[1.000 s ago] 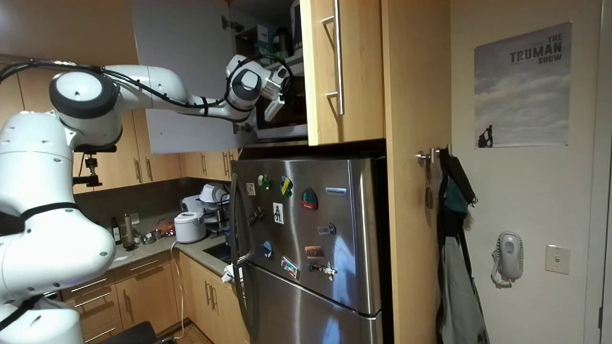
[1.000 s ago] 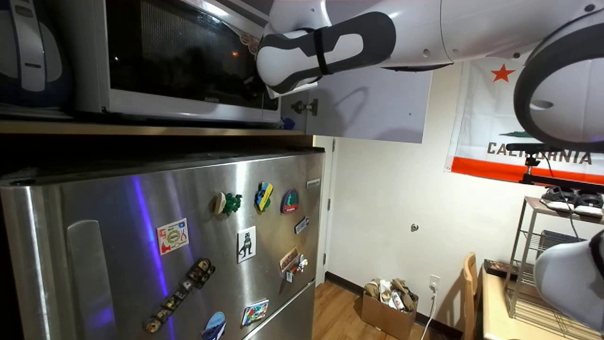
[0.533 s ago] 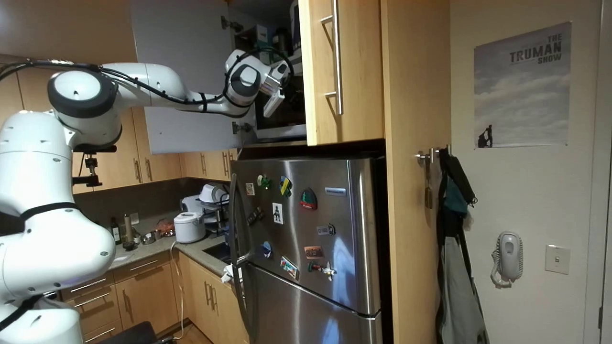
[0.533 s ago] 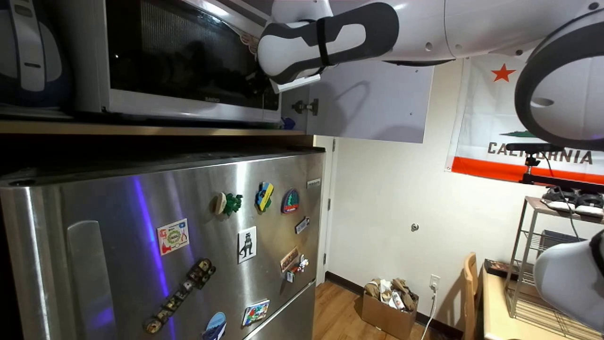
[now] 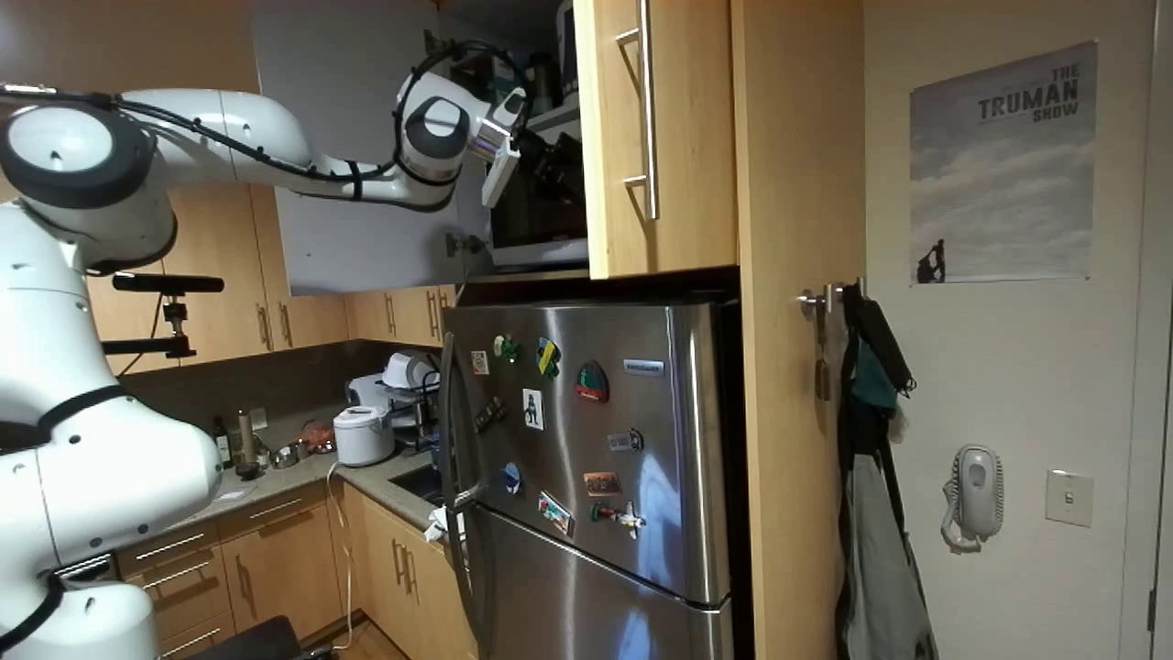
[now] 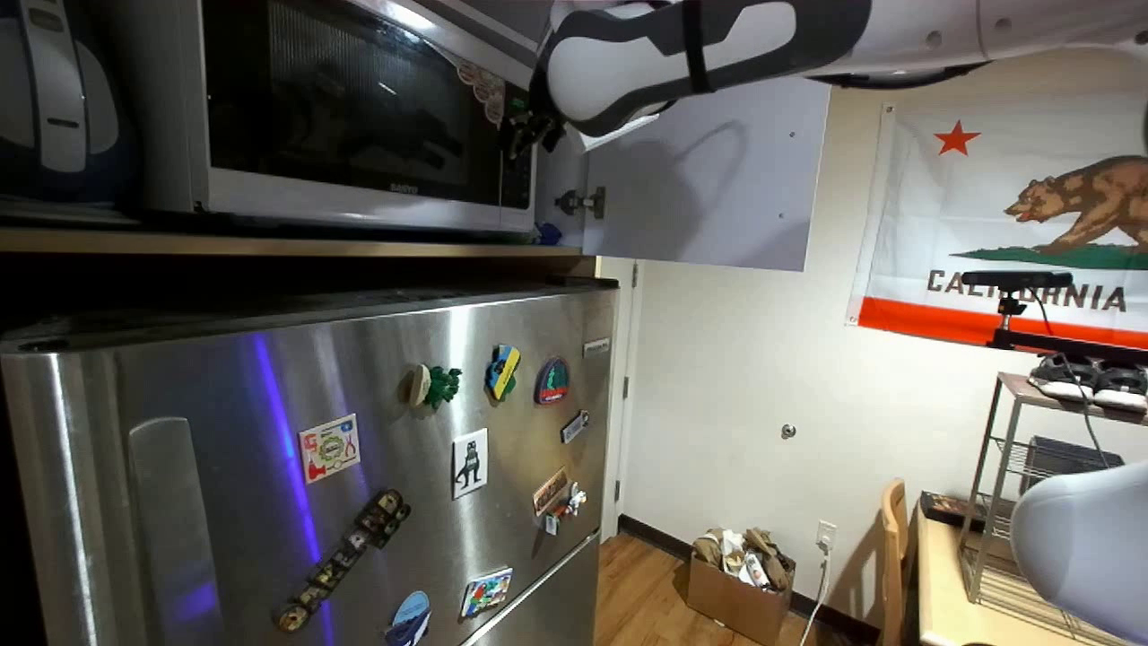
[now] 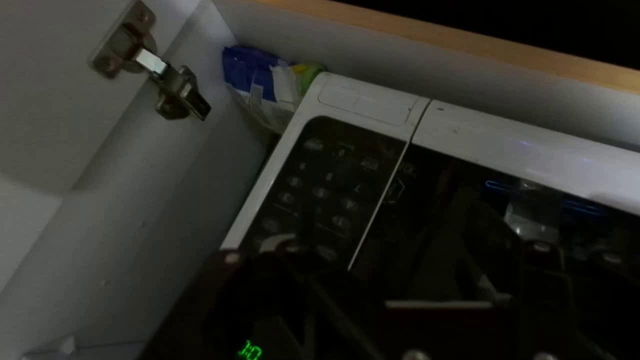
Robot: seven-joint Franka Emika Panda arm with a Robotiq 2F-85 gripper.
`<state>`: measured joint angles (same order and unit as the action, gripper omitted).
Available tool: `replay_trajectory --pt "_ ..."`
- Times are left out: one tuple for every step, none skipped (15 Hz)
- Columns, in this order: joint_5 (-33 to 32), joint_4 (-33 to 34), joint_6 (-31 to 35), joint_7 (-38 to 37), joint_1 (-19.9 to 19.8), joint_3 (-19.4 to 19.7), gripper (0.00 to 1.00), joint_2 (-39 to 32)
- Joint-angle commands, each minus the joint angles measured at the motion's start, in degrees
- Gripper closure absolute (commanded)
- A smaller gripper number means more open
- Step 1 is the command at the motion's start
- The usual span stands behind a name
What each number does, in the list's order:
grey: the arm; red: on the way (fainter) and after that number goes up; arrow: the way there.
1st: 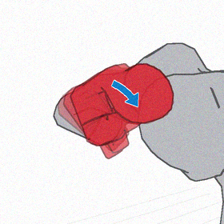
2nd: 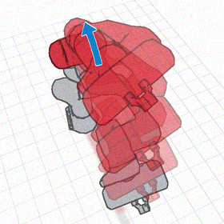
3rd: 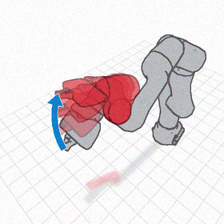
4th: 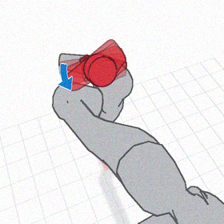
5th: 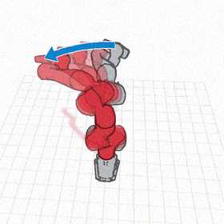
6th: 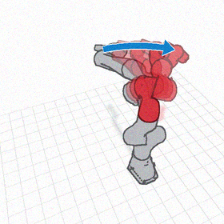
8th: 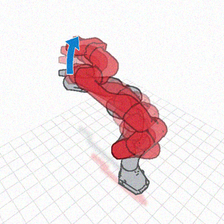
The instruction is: Close the microwave door
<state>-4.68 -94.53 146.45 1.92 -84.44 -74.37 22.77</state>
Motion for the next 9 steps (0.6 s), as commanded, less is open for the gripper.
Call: replay_trajectory --pt "0.9 -6.0 -1.6 4.5 13.9 12.3 0.0 0.9" --pt "1.8 -7.8 -2.5 6.1 17.9 15.5 0.0 1.3" --pt "3.2 -9.5 -3.1 8.1 21.2 18.2 0.0 2.2" --pt "-0.1 -10.9 -4.3 7.3 27.4 22.5 0.0 0.8" --pt "-0.8 -12.6 -4.9 7.7 31.5 25.7 0.0 1.4" --pt "-2.2 -14.2 -5.8 7.1 36.1 29.1 0.0 1.6" --pt "-3.4 -15.7 -6.6 7.0 40.8 32.5 0.0 1.9" --pt "-5.2 -17.2 -7.5 6.4 45.6 35.8 0.0 2.1" --pt "-7.0 -18.4 -9.0 6.1 50.2 39.0 0.0 2.3"
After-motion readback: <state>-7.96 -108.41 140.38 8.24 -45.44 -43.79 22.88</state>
